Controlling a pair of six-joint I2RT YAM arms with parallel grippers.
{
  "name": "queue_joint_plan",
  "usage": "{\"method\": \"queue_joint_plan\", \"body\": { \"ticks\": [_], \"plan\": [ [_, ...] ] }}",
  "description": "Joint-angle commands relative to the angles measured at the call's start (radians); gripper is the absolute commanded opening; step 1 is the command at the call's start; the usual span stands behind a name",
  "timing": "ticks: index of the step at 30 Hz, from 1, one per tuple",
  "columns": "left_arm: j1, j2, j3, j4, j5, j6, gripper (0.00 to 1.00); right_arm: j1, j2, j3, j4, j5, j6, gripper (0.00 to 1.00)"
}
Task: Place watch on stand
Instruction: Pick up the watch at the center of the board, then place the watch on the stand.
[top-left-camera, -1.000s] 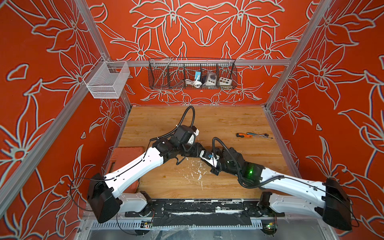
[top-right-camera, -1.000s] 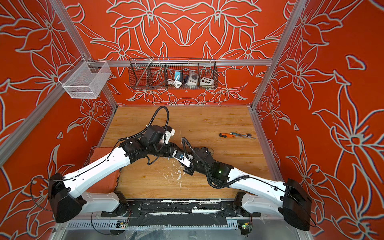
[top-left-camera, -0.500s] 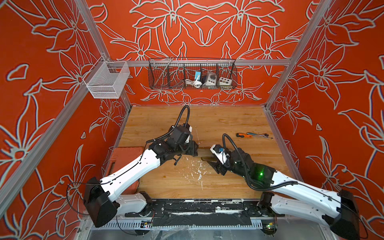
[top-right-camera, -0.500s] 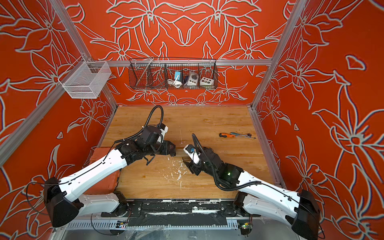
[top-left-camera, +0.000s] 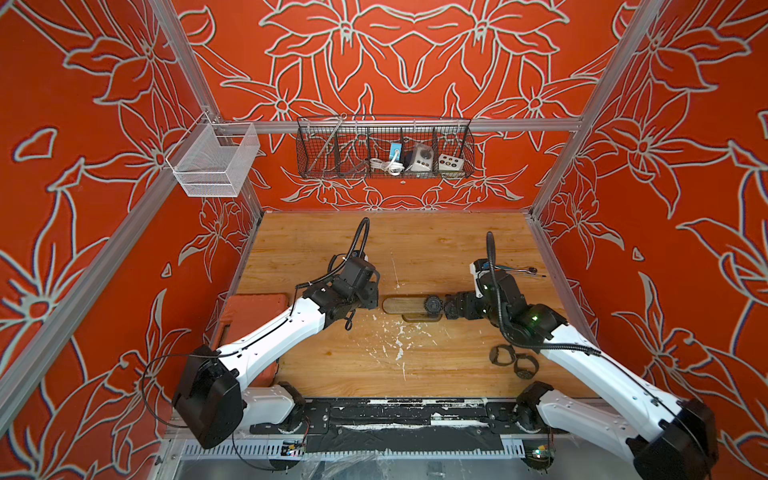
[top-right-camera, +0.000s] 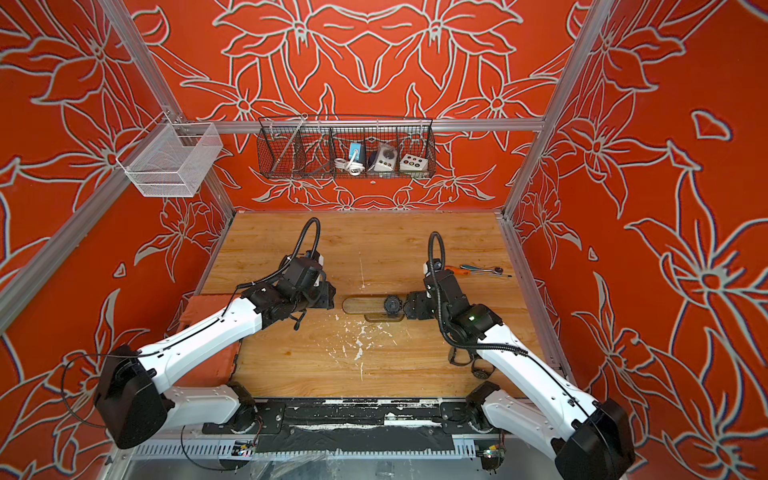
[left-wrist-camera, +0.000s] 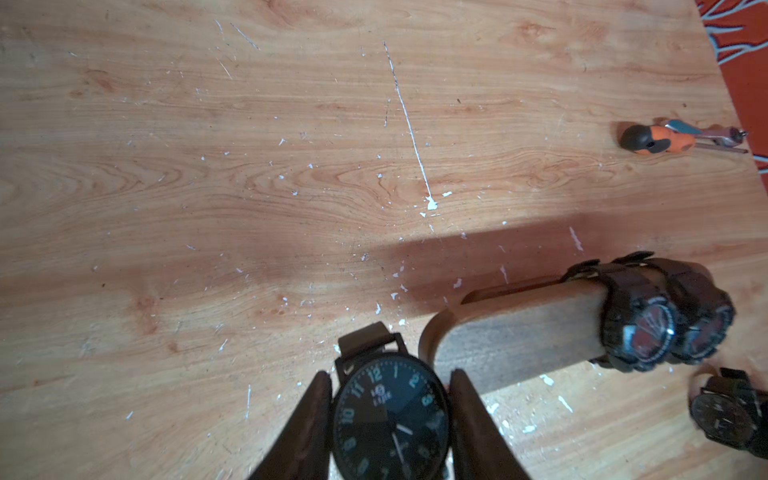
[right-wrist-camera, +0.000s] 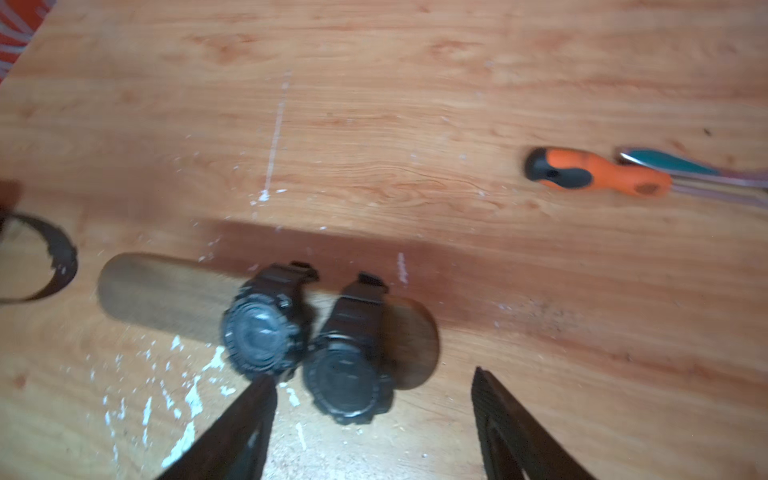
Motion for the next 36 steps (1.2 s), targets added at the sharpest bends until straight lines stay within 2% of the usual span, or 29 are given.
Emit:
{"method": "queue_joint_plan", "body": {
  "ticks": [1, 5, 13, 26, 36],
  "plan": [
    [0.004, 0.041, -0.003, 0.076, 0.044, 0.045, 0.17, -0.058, -0.006, -0.031, -0.037, -0.056, 0.109, 0.79],
    [0.003, 0.059, -0.023, 0.121, 0.096, 0.064, 0.16, -0.117, 0.003, -0.061, 0.006, -0.128, 0.132, 0.80],
    [-0.009, 0.086, -0.039, 0.165, 0.155, 0.079, 0.15, -0.152, 0.065, -0.082, 0.067, -0.171, 0.136, 0.80],
    [-0.063, 0.147, -0.008, 0.184, 0.139, 0.097, 0.15, -0.156, 0.118, -0.108, 0.162, -0.239, 0.161, 0.81],
    [-0.112, 0.202, 0.041, 0.182, 0.113, 0.107, 0.17, -0.156, 0.121, -0.120, 0.180, -0.277, 0.169, 0.77]
  ]
}}
